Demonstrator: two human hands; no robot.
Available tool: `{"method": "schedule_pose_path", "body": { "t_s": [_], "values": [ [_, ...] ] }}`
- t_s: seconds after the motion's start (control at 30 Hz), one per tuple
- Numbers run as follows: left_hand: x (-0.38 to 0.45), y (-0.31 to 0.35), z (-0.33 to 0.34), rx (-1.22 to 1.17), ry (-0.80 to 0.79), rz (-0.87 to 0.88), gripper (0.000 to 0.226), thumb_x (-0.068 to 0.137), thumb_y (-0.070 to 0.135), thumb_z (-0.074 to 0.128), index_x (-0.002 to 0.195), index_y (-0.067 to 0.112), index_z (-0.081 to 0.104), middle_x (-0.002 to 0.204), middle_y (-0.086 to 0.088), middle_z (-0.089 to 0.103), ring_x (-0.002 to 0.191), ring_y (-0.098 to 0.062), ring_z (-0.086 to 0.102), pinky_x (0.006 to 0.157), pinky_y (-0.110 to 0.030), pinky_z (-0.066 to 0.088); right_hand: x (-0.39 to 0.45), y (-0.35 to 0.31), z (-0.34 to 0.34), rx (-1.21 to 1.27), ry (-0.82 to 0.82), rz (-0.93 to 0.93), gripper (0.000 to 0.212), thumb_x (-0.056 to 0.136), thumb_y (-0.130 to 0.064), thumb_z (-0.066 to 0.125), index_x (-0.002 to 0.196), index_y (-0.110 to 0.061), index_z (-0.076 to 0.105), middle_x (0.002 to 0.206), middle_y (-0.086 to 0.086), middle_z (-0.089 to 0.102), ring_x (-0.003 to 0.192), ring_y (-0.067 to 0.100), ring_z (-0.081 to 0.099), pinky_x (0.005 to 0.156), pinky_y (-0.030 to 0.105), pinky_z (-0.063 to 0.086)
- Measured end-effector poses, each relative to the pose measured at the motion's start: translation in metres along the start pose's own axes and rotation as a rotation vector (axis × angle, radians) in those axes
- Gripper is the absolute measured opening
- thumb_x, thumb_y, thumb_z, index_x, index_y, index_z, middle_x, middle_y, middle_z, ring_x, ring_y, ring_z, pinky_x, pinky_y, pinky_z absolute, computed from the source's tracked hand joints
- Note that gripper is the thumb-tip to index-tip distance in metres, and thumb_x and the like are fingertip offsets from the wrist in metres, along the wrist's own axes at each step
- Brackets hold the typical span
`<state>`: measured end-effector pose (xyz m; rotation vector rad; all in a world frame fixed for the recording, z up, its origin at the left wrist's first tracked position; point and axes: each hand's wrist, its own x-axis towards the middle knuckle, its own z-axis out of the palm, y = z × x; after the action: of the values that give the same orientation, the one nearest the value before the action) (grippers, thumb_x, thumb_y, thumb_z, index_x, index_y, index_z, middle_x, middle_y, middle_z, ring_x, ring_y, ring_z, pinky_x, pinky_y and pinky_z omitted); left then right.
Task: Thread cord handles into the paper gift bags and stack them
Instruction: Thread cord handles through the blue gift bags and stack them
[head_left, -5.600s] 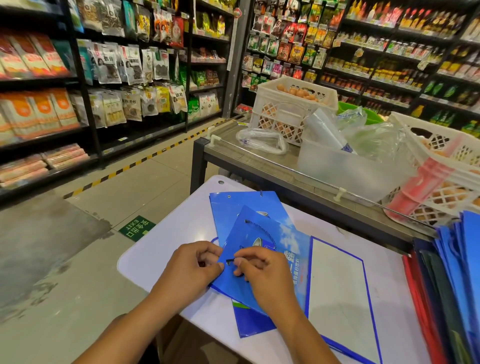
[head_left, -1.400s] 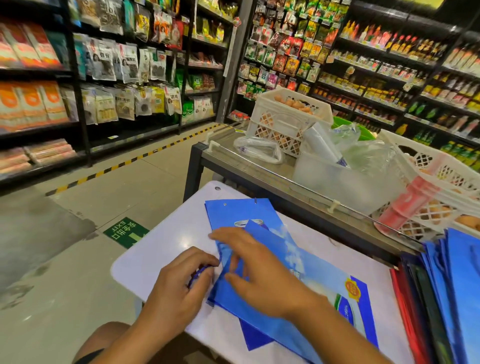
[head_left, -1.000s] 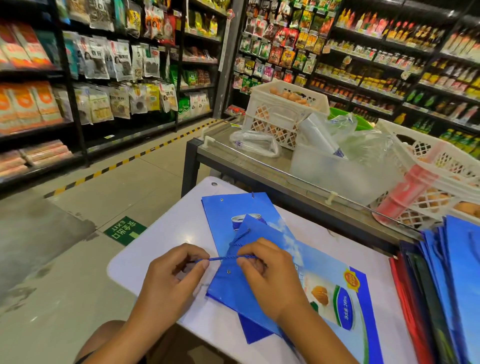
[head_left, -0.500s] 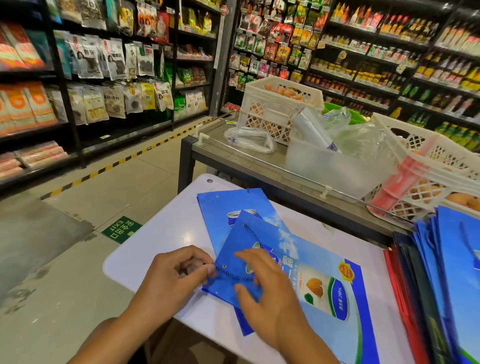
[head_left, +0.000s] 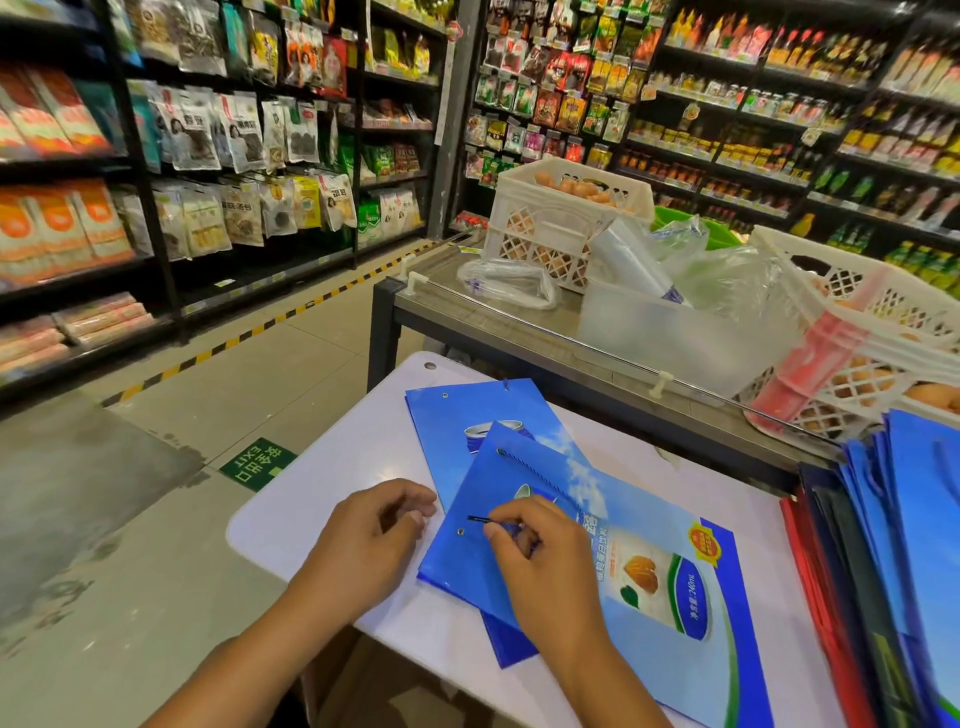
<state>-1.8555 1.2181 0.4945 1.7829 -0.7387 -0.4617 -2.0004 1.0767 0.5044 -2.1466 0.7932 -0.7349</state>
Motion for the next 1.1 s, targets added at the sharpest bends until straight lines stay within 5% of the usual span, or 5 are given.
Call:
{"method": "schedule_pose_path", "body": {
  "t_s": [0.33, 0.67, 0.8, 0.97, 1.1],
  "values": [
    [0.016, 0.015, 0.003, -0.119, -0.095, -0.190, 0.024, 0.100, 0.004, 0.062, 0.098, 0.020, 0.078, 0.090, -0.005, 0.078, 0.093, -0.025, 0.075, 0.085, -0.046, 0.064, 0.000, 0.013, 0.003, -0.163, -0.044, -0.077, 0.002, 0.095, -0.035, 0.073, 0.094, -0.033, 0.072, 0.094, -0.023, 0.064, 0.099, -0.003, 0.058, 0.074, 0.011, 0.049],
    [0.022, 0.027, -0.002, -0.163, -0.322, -0.169, 0.039, 0.098, -0.009, 0.055, 0.093, 0.020, 0.081, 0.089, -0.015, 0.078, 0.073, -0.025, 0.063, 0.061, -0.031, 0.041, -0.001, 0.015, 0.001, -0.056, 0.000, -0.104, 0.002, 0.093, -0.033, 0.076, 0.091, -0.032, 0.075, 0.086, -0.022, 0.064, 0.090, 0.004, 0.061, 0.071, 0.010, 0.047],
    [0.024, 0.021, 0.001, -0.226, -0.293, -0.121, 0.039, 0.098, -0.010, 0.055, 0.094, 0.018, 0.081, 0.092, -0.016, 0.078, 0.088, -0.051, 0.066, 0.072, -0.044, 0.047, -0.002, 0.018, 0.004, -0.097, -0.014, -0.138, 0.003, 0.094, -0.035, 0.075, 0.092, -0.032, 0.074, 0.088, -0.021, 0.063, 0.089, 0.003, 0.060, 0.069, 0.009, 0.047],
    [0.023, 0.016, 0.007, -0.173, -0.202, -0.029, 0.041, 0.096, -0.009, 0.056, 0.097, 0.023, 0.081, 0.084, -0.033, 0.061, 0.064, -0.032, 0.046, 0.063, -0.041, 0.042, -0.004, 0.022, 0.011, -0.196, 0.024, -0.244, 0.008, 0.096, -0.042, 0.069, 0.098, -0.035, 0.068, 0.096, -0.023, 0.061, 0.088, 0.001, 0.061, 0.067, 0.011, 0.051],
    [0.020, 0.006, 0.009, -0.141, -0.201, 0.013, 0.026, 0.093, -0.003, 0.068, 0.099, 0.020, 0.079, 0.069, -0.008, 0.059, 0.062, -0.017, 0.051, 0.061, -0.032, 0.045, -0.004, 0.021, 0.016, -0.226, 0.038, -0.349, 0.001, 0.095, -0.031, 0.071, 0.094, -0.031, 0.070, 0.092, -0.017, 0.059, 0.083, 0.002, 0.058, 0.064, 0.018, 0.051]
  ]
}}
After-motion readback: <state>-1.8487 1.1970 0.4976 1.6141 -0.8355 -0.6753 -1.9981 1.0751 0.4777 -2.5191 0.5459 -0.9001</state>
